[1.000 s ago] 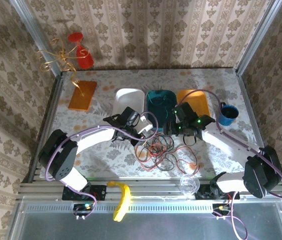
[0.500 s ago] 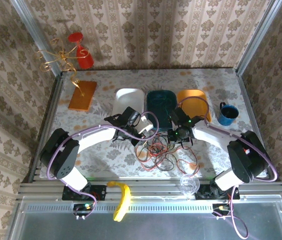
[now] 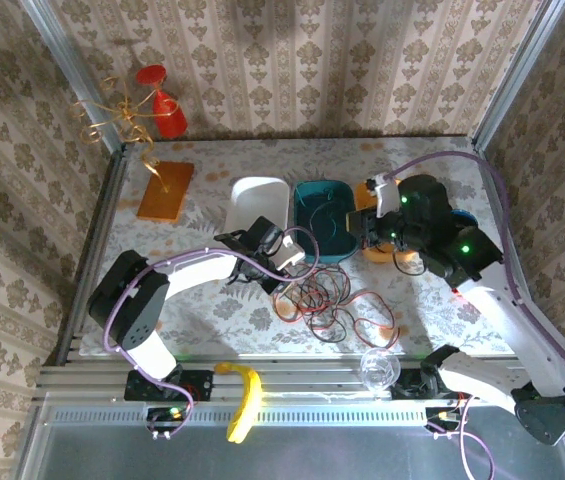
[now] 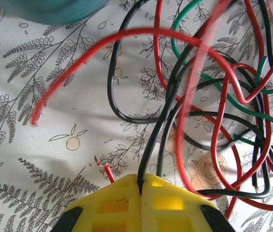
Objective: Untangle the cables
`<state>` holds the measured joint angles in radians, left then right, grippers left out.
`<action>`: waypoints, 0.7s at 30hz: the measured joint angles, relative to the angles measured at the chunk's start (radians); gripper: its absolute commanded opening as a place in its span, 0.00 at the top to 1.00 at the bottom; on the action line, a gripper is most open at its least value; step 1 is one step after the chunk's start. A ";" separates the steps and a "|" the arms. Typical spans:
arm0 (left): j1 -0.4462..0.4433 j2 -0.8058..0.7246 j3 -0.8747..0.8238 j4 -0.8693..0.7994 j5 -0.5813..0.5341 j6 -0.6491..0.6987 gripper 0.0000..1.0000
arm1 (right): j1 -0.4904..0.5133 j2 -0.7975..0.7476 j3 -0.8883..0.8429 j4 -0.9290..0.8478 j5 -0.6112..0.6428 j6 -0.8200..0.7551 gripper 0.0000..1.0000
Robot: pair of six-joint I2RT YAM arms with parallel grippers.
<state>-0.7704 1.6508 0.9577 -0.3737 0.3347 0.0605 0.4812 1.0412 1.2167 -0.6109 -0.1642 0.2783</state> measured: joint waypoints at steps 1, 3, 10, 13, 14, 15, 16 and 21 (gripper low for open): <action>0.000 0.000 0.000 0.000 0.000 0.000 1.00 | -0.004 -0.006 0.013 0.001 0.025 -0.002 1.00; 0.000 0.000 -0.001 0.000 -0.001 0.000 1.00 | -0.015 -0.024 0.040 0.005 0.101 -0.009 1.00; 0.000 0.000 -0.008 0.002 -0.004 0.000 1.00 | -0.050 -0.087 0.136 0.082 0.352 -0.058 1.00; 0.000 0.000 -0.016 0.001 -0.007 0.000 1.00 | -0.074 -0.097 0.198 0.126 0.428 -0.091 1.00; 0.000 0.000 -0.018 0.002 -0.007 0.000 1.00 | -0.083 -0.097 0.223 0.142 0.451 -0.102 1.00; 0.000 0.000 -0.020 0.002 -0.008 0.000 1.00 | -0.092 -0.096 0.246 0.158 0.469 -0.114 1.00; 0.000 0.000 -0.021 0.003 -0.008 0.000 1.00 | -0.099 -0.093 0.268 0.171 0.484 -0.125 1.00; 0.000 0.000 -0.023 0.005 -0.011 -0.001 1.00 | -0.159 -0.048 0.359 0.228 0.537 -0.190 1.00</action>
<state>-0.7704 1.6508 0.9344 -0.3683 0.3241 0.0597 0.3225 0.9928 1.5761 -0.3828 0.3729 0.0883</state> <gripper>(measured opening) 0.049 0.073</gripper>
